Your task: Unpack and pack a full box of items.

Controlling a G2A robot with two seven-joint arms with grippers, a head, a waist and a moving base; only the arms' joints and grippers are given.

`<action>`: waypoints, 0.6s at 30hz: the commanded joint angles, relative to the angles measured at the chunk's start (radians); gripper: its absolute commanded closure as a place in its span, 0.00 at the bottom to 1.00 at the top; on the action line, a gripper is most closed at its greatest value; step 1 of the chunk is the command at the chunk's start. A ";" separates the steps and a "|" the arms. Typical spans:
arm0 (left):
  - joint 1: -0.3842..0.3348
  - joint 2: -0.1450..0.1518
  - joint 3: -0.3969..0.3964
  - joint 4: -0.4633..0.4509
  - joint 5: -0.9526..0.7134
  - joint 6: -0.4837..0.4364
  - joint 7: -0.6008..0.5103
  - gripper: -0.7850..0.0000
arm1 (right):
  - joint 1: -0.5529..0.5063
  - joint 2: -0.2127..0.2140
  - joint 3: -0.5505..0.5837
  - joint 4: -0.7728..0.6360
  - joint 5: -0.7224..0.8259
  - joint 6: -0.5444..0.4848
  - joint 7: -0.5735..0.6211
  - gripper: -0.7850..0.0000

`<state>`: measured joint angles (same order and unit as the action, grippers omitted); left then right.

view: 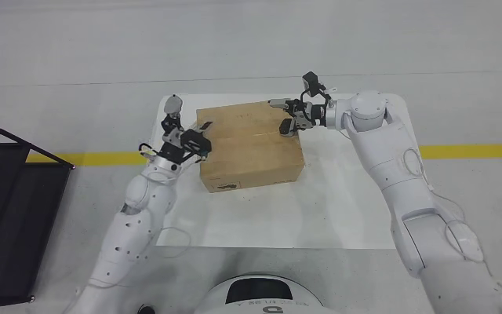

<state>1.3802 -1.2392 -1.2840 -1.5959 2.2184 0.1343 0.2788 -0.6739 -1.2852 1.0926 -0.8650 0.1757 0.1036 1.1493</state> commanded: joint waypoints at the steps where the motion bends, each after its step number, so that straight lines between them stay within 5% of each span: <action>1: -0.011 -0.003 0.023 -0.023 0.024 -0.012 -0.015 0.00 | 0.000 0.000 0.000 0.000 0.000 0.000 0.000 0.00; 10: -0.040 -0.014 0.109 -0.088 0.096 -0.019 -0.029 0.00 | 0.000 0.000 0.000 0.000 0.000 0.000 0.000 0.00; 18: 0.030 -0.015 0.103 -0.298 0.032 0.034 0.034 0.00 | 0.000 0.000 0.000 0.000 0.000 0.000 0.000 0.00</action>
<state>1.4024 -1.2541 -1.1757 -1.8716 2.2612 0.1664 0.3107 -0.6739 -1.2852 1.0926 -0.8650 0.1757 0.1036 1.1493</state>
